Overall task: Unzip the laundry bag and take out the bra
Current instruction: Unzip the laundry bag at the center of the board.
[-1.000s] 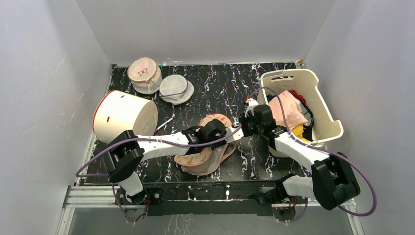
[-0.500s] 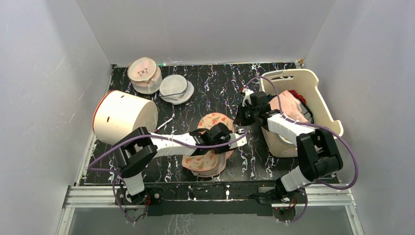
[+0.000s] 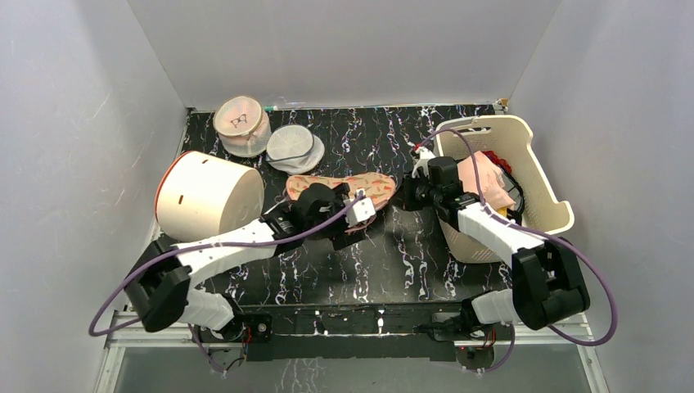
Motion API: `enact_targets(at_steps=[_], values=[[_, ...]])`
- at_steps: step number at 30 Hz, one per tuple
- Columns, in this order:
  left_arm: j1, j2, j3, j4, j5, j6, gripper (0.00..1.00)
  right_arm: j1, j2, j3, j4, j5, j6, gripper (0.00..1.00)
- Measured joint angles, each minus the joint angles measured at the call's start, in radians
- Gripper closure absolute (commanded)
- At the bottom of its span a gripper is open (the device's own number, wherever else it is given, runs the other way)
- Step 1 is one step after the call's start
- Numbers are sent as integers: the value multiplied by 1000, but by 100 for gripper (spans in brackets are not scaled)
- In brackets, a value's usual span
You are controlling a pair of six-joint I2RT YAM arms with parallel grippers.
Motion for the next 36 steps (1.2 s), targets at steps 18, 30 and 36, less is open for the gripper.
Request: enact_targets(at_steps=[18, 30, 36], values=[[-15, 163, 84, 27, 34, -122, 30, 185, -109, -82, -11, -3, 97, 100], [-15, 160, 87, 85, 19, -116, 30, 185, -170, -103, -45, -7, 96, 100], [-15, 175, 88, 95, 26, -104, 60, 187, -174, -105, -45, -7, 96, 100]])
